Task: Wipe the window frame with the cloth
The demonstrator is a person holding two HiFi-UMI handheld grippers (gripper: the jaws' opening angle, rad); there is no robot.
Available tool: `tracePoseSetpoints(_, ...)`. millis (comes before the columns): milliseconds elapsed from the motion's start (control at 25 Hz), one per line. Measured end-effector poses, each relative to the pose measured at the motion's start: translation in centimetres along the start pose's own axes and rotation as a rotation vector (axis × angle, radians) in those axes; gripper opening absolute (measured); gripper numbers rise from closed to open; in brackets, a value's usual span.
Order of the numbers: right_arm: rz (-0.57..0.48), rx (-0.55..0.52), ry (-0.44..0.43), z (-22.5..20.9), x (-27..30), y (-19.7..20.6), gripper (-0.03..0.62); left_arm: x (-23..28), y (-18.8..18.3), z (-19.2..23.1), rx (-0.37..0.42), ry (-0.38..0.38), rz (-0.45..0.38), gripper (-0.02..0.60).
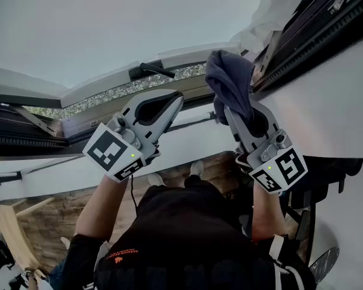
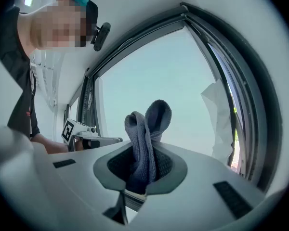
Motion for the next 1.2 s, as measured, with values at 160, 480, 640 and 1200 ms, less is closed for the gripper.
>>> tracePoseSetpoints(160,-0.003,-0.002,0.013,-0.8,-0.4,0.0,0.043,0.8,0.6,-0.1,0.002,0.007,0.013,0.02)
tracePoseSetpoints(480,-0.027,-0.02,0.069,-3.0,-1.6,-1.2,0.044,2.7,1.3,-0.3,-0.009,0.023,0.014,0.02)
tracePoseSetpoints(640,-0.051,-0.043,0.125,-4.8,-2.6,-2.6,0.044,4.0,1.5,-0.4,-0.01,0.036,0.015,0.02)
tracePoseSetpoints(1200,-0.067,-0.068,0.272,-11.3,-5.3,-4.4,0.043,9.8,2.3,-1.0,-0.033,0.101,-0.01,0.02)
Point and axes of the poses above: the fingertips, and each gripper's own axes: x forward along the fingers, z to its left, y out of its underside, the point moved 5 cm from there along -x, backward along the fingers, and after that the axes turned 15 degrees about x, right-handed, at the moved point
